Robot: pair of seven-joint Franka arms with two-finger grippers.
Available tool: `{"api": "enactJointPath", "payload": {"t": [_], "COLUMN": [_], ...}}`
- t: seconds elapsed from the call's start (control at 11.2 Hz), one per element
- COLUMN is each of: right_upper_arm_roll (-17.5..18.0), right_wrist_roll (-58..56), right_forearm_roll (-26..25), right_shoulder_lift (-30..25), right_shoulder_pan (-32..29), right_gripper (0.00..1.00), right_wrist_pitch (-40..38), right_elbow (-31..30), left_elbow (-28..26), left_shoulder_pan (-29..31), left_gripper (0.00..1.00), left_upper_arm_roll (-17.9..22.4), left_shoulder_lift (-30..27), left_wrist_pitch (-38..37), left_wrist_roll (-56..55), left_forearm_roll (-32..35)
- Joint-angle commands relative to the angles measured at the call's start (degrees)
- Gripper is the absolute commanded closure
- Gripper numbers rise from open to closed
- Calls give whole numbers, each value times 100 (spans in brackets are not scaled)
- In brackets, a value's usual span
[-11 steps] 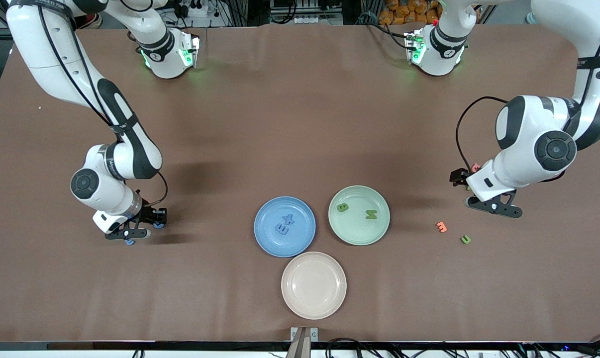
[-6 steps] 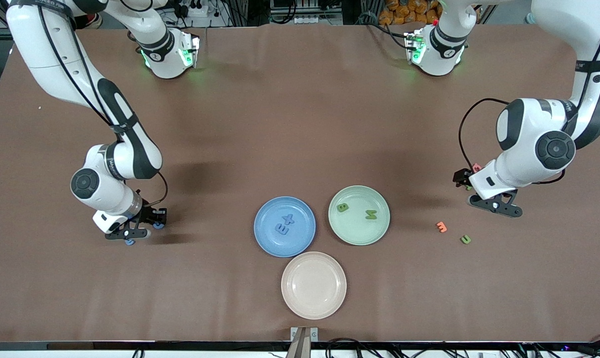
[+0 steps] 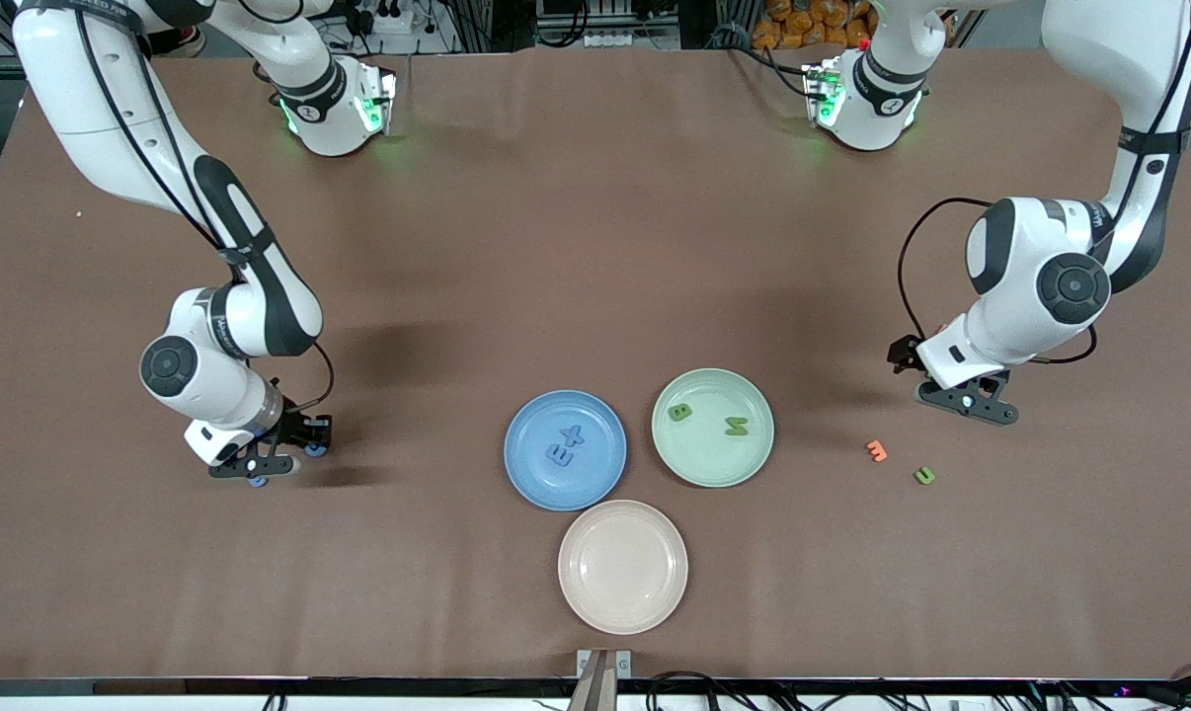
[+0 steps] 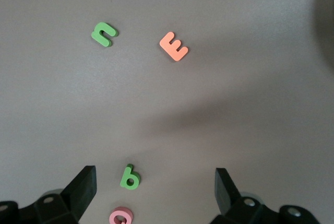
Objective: Sort letters by color into matching plates
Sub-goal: 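Close the right gripper on the blue G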
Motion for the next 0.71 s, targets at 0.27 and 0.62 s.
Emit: {"api": "enactJointPath", "payload": {"t": [0.27,0.62], "right_upper_arm_roll": [51,78], "right_wrist_roll": [1705,2578], "right_forearm_roll": [-26,131], "right_shoulder_lift": [-47,137], "right_shoulder_pan": [817,1565], "right_gripper": [83,83], "right_wrist_pitch": [-276,-267], "right_elbow": [517,1070], "left_elbow": [-480,-480], "left_shoulder_pan": [-23,-15], "left_gripper": [0,0], "left_upper_arm_roll": [31,57], "left_shoulder_lift": [-56,-11], "left_wrist_pitch": [617,661], "left_wrist_roll": [171,292], "left_forearm_roll": [-148,-95]}}
